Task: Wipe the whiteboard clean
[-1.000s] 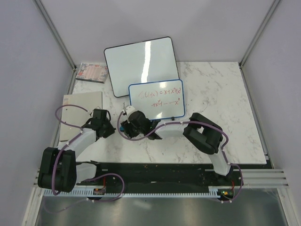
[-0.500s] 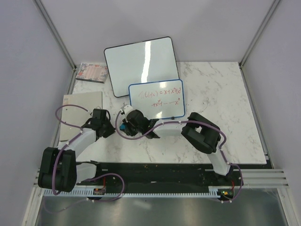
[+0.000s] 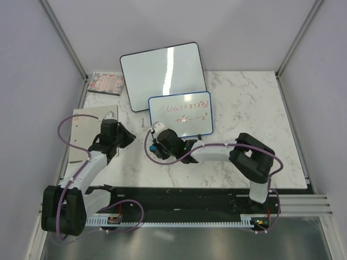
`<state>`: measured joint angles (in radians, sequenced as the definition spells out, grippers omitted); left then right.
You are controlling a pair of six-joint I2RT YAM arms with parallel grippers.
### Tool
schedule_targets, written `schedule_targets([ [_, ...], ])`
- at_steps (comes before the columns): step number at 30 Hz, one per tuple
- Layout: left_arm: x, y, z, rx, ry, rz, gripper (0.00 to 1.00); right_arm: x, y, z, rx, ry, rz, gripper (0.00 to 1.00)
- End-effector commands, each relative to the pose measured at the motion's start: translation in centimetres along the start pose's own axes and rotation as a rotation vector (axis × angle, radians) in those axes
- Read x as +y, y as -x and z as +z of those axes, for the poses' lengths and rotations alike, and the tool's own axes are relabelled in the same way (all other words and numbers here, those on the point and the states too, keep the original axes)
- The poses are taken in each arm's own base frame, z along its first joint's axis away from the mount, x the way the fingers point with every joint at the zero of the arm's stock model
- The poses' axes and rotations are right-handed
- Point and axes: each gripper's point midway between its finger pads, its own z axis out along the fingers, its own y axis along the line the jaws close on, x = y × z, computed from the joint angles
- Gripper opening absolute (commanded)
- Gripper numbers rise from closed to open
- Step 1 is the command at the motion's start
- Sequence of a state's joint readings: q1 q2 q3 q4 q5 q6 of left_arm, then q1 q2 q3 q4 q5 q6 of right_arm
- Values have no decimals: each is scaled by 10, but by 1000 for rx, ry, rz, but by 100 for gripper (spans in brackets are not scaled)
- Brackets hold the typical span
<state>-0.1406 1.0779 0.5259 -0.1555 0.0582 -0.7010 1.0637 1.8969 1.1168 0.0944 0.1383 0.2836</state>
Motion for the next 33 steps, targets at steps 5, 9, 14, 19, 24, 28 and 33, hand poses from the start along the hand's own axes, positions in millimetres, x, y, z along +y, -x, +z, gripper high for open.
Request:
schedule_targets([
  [5, -68, 43, 12, -144, -324, 89, 19, -43, 61, -86, -244, -174, 32, 6],
  [9, -94, 40, 38, -97, -469, 139, 26, -87, 78, -124, -342, -325, 75, 5],
  [14, -110, 49, 57, -84, -540, 92, 34, -137, 81, -144, -383, -422, 128, 3],
  [19, -116, 66, 53, -169, -558, 100, 54, -160, 82, -151, -386, -444, 138, 2],
  [24, -119, 80, 50, -235, -555, 104, 69, -174, 78, -150, -377, -466, 158, 2],
  [28, -119, 82, 51, -256, -566, 107, 98, -178, 77, -148, -376, -462, 169, 2],
  [33, -118, 76, 42, -301, -620, 127, 96, -178, 79, -148, -385, -450, 169, 2],
])
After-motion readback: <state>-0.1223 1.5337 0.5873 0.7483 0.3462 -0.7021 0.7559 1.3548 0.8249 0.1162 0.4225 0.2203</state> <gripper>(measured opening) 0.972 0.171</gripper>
